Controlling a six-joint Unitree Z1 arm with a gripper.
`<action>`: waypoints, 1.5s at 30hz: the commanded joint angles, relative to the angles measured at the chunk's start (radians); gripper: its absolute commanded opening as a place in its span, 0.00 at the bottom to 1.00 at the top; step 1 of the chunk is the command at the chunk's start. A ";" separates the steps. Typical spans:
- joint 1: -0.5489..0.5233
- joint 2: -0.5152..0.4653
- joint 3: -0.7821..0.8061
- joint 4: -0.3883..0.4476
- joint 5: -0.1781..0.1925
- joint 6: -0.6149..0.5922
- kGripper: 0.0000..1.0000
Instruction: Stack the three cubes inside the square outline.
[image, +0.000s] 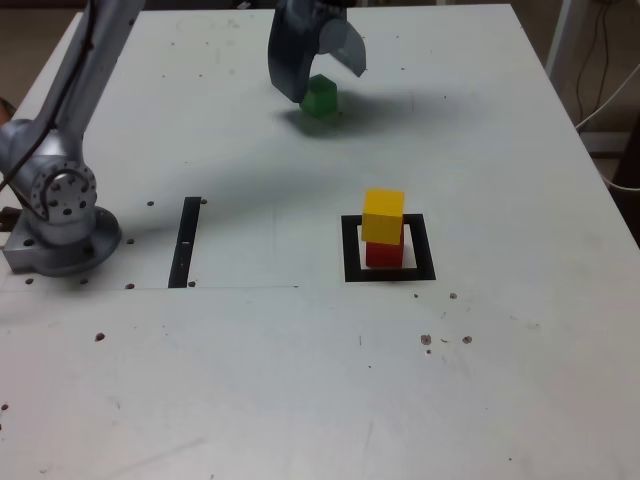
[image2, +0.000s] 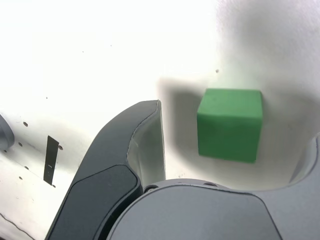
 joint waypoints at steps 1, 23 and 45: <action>0.007 0.014 0.000 0.005 0.002 0.003 0.99; 0.033 0.047 -0.015 -0.053 -0.011 0.082 0.95; 0.052 0.084 -0.043 -0.066 -0.006 0.088 0.47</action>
